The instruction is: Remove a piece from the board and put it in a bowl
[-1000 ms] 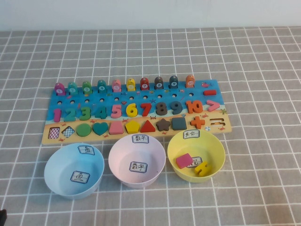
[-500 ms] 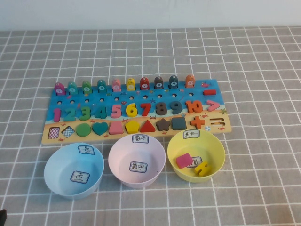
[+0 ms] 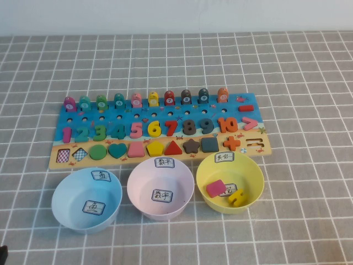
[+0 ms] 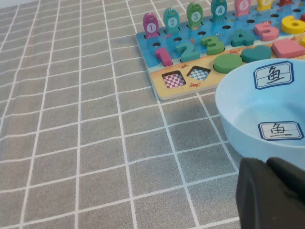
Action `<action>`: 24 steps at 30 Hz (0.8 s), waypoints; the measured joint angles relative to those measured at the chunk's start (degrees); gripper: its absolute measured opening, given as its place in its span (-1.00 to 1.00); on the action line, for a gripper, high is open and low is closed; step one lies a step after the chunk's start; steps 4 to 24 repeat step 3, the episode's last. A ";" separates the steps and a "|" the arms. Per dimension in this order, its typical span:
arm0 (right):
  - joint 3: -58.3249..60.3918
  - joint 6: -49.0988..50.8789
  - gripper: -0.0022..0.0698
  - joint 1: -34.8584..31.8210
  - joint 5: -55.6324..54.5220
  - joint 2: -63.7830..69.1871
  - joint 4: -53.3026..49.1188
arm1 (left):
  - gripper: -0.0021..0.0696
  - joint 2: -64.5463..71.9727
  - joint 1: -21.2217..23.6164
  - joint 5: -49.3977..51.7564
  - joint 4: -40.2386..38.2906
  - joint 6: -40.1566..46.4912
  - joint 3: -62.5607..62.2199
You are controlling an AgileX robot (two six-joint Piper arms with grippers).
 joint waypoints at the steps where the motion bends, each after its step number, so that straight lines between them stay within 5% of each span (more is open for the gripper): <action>1: 0.00 0.00 -0.99 0.00 0.02 0.00 0.00 | -0.95 0.00 0.00 0.00 0.00 0.00 0.00; 24: 0.00 0.00 -0.99 0.00 0.12 0.00 0.00 | -0.96 0.00 0.00 0.00 0.00 0.00 0.00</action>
